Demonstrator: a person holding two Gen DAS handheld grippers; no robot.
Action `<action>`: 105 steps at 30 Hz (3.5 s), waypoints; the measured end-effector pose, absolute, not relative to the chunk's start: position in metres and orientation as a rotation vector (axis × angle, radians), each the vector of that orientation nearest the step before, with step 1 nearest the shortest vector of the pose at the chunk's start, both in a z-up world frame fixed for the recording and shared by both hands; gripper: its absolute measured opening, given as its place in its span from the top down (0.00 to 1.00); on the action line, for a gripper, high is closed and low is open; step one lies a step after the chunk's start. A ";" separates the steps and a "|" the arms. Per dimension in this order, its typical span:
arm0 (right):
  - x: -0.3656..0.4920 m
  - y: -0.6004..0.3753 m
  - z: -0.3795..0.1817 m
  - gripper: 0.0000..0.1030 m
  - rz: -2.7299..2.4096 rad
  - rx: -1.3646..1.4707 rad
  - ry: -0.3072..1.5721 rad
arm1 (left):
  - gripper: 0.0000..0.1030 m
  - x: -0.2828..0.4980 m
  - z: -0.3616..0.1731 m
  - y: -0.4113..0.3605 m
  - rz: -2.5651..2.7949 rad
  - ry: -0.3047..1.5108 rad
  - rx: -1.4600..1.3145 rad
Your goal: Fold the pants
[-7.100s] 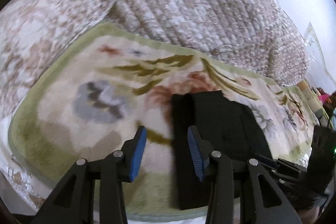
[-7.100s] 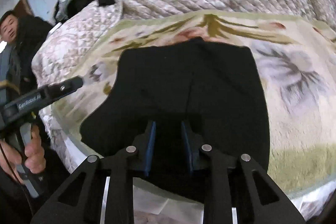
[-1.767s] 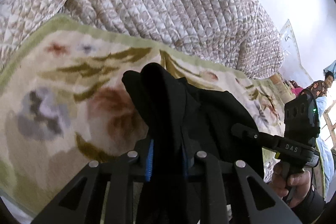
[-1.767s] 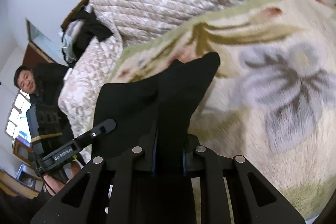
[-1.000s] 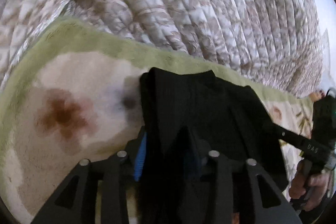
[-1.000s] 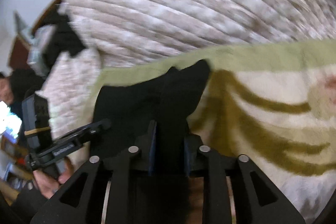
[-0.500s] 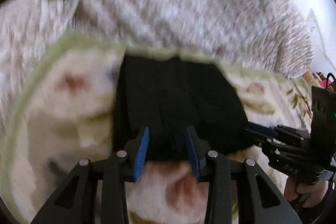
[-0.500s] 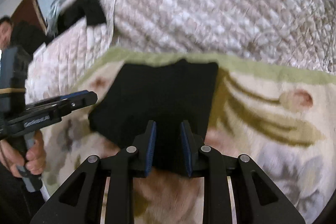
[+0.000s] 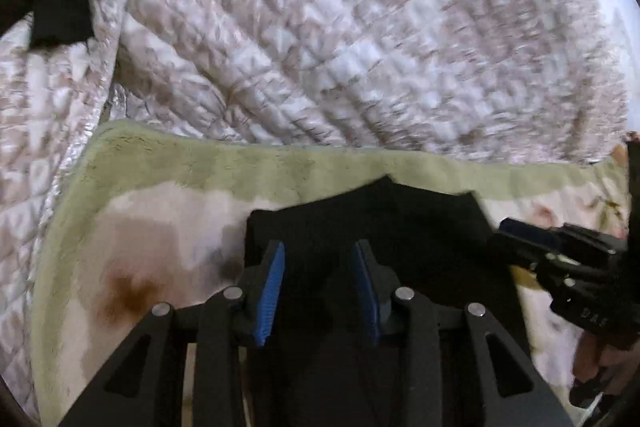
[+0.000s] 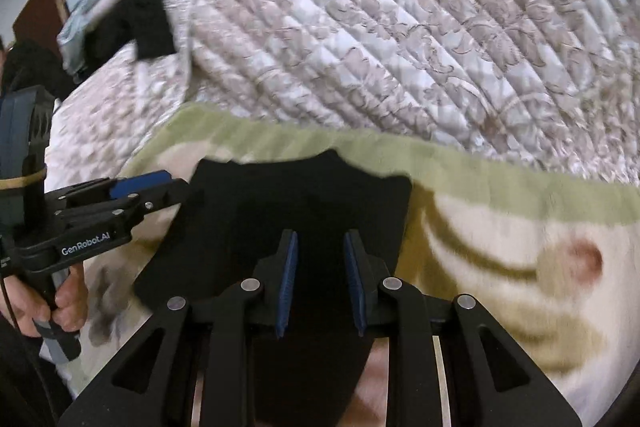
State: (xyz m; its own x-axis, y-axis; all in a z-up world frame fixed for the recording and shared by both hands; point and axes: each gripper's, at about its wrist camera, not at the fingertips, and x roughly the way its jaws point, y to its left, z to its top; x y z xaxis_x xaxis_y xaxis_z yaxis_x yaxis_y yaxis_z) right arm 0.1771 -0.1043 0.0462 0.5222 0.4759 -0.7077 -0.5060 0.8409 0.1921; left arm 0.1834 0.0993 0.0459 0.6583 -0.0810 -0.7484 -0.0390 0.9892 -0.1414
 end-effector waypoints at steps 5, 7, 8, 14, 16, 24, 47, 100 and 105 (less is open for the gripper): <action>0.227 -0.101 0.011 0.76 0.523 -0.042 0.919 | 0.59 0.203 0.017 0.101 -0.017 0.872 -0.139; 0.232 -0.109 0.007 0.76 0.547 0.030 0.925 | 0.57 0.201 0.019 0.101 -0.012 0.866 -0.148; 0.231 -0.112 0.008 0.76 0.549 0.041 0.925 | 0.57 0.199 0.022 0.100 -0.005 0.866 -0.147; 0.190 -0.119 0.032 0.76 0.554 0.012 0.880 | 0.58 0.162 0.046 0.085 0.057 0.861 -0.103; 0.166 -0.124 0.040 0.75 0.573 0.015 0.871 | 0.58 0.140 0.056 0.080 0.049 0.849 -0.119; 0.082 -0.136 0.054 0.56 0.604 0.019 0.839 | 0.57 0.054 0.068 0.057 0.072 0.817 -0.138; 0.018 -0.139 -0.021 0.51 0.523 -0.081 0.902 | 0.47 -0.002 -0.003 0.045 0.100 0.897 -0.108; 0.022 -0.142 -0.026 0.25 0.471 -0.130 0.840 | 0.20 0.007 -0.007 0.038 0.078 0.900 -0.093; 0.021 -0.143 -0.027 0.25 0.472 -0.113 0.833 | 0.19 0.007 -0.008 0.037 0.077 0.898 -0.086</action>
